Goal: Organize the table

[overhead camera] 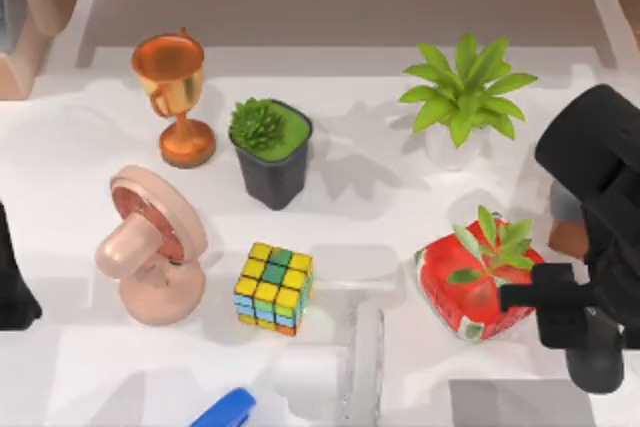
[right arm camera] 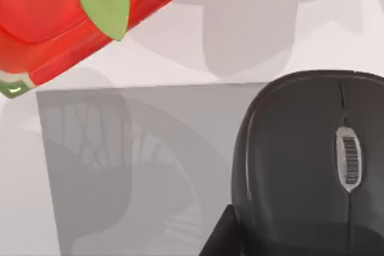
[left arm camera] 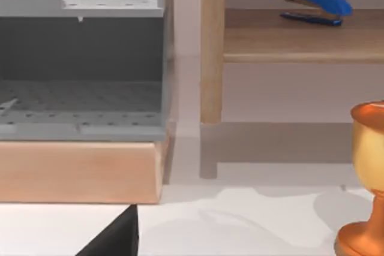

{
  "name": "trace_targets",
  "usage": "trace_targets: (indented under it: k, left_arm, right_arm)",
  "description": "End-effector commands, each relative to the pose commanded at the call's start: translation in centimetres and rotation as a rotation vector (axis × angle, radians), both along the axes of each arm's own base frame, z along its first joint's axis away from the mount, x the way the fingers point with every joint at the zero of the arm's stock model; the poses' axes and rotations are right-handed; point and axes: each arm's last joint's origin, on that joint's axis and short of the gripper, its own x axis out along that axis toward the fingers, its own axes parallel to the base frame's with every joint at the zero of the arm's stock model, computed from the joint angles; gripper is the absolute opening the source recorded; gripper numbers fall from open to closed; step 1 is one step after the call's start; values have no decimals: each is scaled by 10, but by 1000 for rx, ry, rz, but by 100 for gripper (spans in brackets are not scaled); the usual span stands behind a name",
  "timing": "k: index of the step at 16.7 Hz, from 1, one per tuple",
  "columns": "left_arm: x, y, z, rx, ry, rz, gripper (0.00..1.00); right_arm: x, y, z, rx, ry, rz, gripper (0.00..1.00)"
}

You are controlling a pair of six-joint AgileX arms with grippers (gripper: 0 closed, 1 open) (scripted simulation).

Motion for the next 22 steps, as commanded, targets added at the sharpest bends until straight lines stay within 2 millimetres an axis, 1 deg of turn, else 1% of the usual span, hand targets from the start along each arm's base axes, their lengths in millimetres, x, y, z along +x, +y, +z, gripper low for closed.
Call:
trace_targets:
  k: [4, 6, 8, 14, 22]
  left_arm:
    - [0, 0, 0, 0, 0, 0, 100]
    - [0, 0, 0, 0, 0, 0, 100]
    - [0, 0, 0, 0, 0, 0, 100]
    - [0, 0, 0, 0, 0, 0, 100]
    - [0, 0, 0, 0, 0, 0, 100]
  right_arm:
    - [-34, 17, -36, 12, -5, 28, 0]
    - [-45, 22, -49, 24, -12, 41, 0]
    - [-52, 26, -57, 35, -18, 50, 0]
    - [-55, 28, -60, 39, -20, 54, 0]
    - [-54, 29, -56, 54, -34, 52, 0]
